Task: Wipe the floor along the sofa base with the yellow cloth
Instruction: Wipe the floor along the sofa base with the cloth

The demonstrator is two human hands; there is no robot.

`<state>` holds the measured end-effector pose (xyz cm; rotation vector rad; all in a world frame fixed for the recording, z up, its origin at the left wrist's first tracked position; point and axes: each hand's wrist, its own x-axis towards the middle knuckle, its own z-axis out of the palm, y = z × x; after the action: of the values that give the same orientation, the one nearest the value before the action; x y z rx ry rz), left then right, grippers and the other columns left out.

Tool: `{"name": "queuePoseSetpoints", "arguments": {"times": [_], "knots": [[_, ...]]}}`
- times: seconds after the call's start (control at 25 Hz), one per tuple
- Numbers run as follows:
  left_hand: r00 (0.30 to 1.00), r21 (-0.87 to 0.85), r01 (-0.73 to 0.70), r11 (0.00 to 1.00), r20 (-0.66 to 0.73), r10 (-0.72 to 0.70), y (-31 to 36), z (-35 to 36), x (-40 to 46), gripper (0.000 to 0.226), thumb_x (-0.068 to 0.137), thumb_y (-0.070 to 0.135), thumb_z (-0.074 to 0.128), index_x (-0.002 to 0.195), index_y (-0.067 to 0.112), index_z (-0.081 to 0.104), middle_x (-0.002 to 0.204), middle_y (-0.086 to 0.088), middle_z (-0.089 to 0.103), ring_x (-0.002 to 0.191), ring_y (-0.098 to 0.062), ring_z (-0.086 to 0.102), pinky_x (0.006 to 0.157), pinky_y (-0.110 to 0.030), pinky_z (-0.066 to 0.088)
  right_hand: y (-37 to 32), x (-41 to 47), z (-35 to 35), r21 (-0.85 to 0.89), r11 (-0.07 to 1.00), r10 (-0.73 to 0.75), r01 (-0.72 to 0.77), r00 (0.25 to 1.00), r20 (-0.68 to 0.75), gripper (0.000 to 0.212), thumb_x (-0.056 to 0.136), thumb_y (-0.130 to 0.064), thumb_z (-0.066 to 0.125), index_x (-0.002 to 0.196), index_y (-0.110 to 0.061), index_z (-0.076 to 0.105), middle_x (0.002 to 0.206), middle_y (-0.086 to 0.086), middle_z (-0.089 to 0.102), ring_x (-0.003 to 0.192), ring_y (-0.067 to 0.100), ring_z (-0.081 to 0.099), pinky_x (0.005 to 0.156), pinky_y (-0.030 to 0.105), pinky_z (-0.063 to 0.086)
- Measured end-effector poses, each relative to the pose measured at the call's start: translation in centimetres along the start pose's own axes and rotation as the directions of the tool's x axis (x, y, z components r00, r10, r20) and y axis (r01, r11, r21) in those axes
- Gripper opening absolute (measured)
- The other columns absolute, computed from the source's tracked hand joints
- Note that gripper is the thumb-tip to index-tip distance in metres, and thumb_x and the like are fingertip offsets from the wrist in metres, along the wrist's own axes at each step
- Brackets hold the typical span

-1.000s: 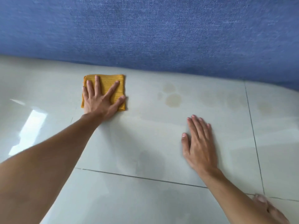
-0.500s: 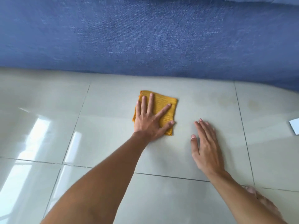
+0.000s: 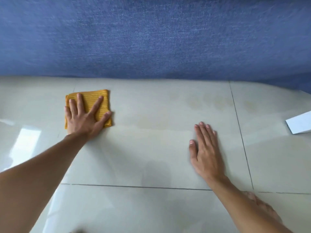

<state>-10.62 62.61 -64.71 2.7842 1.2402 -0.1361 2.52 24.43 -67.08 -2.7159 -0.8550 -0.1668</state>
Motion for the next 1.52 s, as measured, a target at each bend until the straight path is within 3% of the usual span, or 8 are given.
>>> {"name": "queuePoseSetpoints", "arguments": {"times": [0.32,0.48,0.6,0.8,0.96,1.12,1.28,1.52], "knots": [[0.975,-0.041,-0.224,0.974,-0.008,0.224,15.7,0.7,3.4,0.075,0.079,0.084,0.016,0.148,0.058,0.008,0.164,-0.019,-0.001,0.15,-0.045,0.0,0.119,-0.06,0.001,0.1,0.0,-0.3,0.078,0.997,-0.011,0.012,1.0,-0.021,0.054,0.099,-0.028,0.041,0.146,-0.002,0.048,0.157,0.013,0.044,0.149,0.029,0.036,0.122,0.051,0.028],[0.9,-0.051,-0.433,0.9,0.027,0.434,24.5,1.3,-1.6,0.075,0.08,0.082,0.019,0.149,0.054,0.015,0.164,-0.019,-0.001,0.149,-0.046,0.0,0.118,-0.062,0.002,0.5,1.4,-2.7,0.417,0.894,0.138,-0.162,0.987,0.087,0.064,0.097,-0.047,0.033,0.142,-0.009,0.056,0.152,0.006,0.052,0.146,0.021,0.042,0.123,0.03,0.024],[0.856,-0.066,-0.515,0.855,0.012,0.517,25.3,1.7,-6.6,0.073,0.081,0.082,0.022,0.149,0.054,0.02,0.165,-0.018,0.003,0.149,-0.046,0.004,0.118,-0.061,0.004,1.1,1.0,-4.7,0.394,0.893,0.212,-0.216,0.976,0.053,0.067,0.096,-0.05,0.029,0.145,-0.012,0.052,0.154,0.007,0.049,0.147,0.021,0.039,0.122,0.028,0.023],[0.905,-0.073,-0.424,0.903,-0.009,0.425,17.6,1.6,-12.1,0.073,0.08,0.084,0.027,0.148,0.056,0.021,0.165,-0.016,0.007,0.15,-0.042,0.008,0.12,-0.058,0.01,2.5,-1.1,-5.1,0.177,0.957,0.217,-0.23,0.972,0.09,0.072,0.095,-0.055,0.027,0.149,-0.012,0.046,0.161,0.007,0.039,0.153,0.022,0.026,0.125,0.046,0.023],[0.979,-0.025,-0.202,0.979,0.018,0.203,8.8,0.8,-11.1,0.076,0.078,0.087,0.018,0.148,0.059,0.01,0.165,-0.015,0.002,0.15,-0.041,0.005,0.121,-0.054,0.007,5.0,-1.2,-5.2,0.029,0.981,0.186,-0.193,0.969,0.162,0.075,0.094,-0.057,0.02,0.154,-0.015,0.038,0.165,0.004,0.032,0.155,0.022,0.021,0.126,0.047,0.017],[0.999,-0.003,-0.008,1.0,0.032,0.008,3.2,-0.1,-6.8,0.082,0.072,0.09,0.008,0.148,0.059,0.008,0.165,-0.014,-0.003,0.15,-0.042,0.001,0.122,-0.051,0.001,7.4,-2.2,-4.4,-0.105,0.972,0.225,-0.211,0.963,0.146,0.07,0.096,-0.053,0.021,0.158,-0.022,0.03,0.167,0.003,0.024,0.156,0.026,0.019,0.125,0.056,0.012],[0.999,-0.027,0.041,0.999,-0.009,-0.042,6.2,0.1,-2.1,0.081,0.074,0.089,0.011,0.149,0.056,0.01,0.165,-0.016,-0.002,0.149,-0.044,0.001,0.12,-0.056,-0.001,7.5,-2.6,-3.6,-0.137,0.971,0.212,-0.198,0.973,0.095,0.065,0.097,-0.047,0.028,0.157,-0.021,0.031,0.166,0.004,0.026,0.155,0.028,0.022,0.124,0.059,0.012],[0.994,-0.043,-0.112,0.993,-0.01,0.111,18.7,0.8,1.2,0.08,0.076,0.089,0.011,0.149,0.056,0.006,0.165,-0.016,-0.005,0.15,-0.043,-0.003,0.12,-0.057,-0.002,7.6,-2.7,-3.6,-0.151,0.97,0.195,-0.188,0.98,0.03,0.064,0.096,-0.044,0.035,0.155,-0.019,0.037,0.165,0.006,0.031,0.153,0.028,0.027,0.122,0.061,0.019]]}}
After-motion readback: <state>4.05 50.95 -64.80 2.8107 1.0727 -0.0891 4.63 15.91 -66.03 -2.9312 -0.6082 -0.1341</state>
